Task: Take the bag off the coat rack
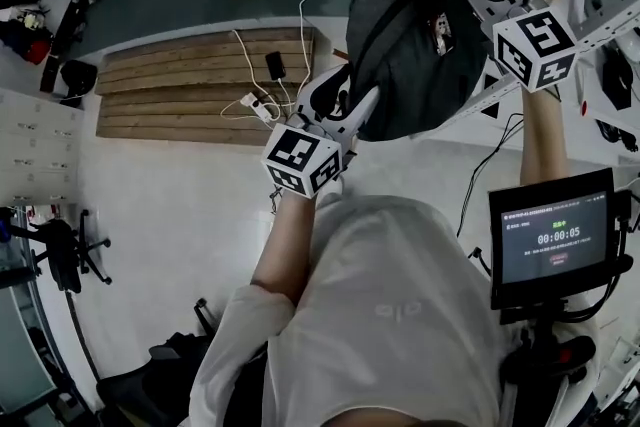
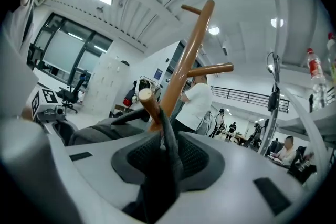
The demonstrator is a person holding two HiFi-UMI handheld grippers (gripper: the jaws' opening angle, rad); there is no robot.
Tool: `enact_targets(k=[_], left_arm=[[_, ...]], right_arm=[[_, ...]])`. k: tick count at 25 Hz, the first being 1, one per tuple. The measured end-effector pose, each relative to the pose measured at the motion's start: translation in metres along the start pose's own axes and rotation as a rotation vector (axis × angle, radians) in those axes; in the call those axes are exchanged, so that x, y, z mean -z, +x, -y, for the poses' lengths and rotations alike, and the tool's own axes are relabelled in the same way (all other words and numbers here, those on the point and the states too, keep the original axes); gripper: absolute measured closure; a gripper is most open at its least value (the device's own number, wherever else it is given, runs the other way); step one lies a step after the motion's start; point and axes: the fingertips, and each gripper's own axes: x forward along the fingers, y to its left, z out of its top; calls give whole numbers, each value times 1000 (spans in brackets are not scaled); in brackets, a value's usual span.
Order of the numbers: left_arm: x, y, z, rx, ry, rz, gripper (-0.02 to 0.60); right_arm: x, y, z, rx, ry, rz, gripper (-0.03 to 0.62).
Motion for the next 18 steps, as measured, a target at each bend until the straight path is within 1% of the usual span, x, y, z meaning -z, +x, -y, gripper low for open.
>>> enact_targets(k=[2,5,9,12,15,18], left_arm=[[3,-1,-1,-18,16,-11,379],[7,-3,-4,-41,30,-21,379],[7,-2,-1,-45,10,6,380],[7,2,1,-55,-10,35,382],[7,5,1,-58,-34,66,405],[7,7,1,-52,-68,79,437]], right_arm=[[1,4,-5,-18,-21,-18,508],[-3,4,-7,-23,-18,-19,508],[-8,3,-7,-9,-30,-42,508],[-9,2,-6,4,-4,-43,511],[-8,1,-2,39,32,-27,528],[-8,-1,1,82,29,-9,539]])
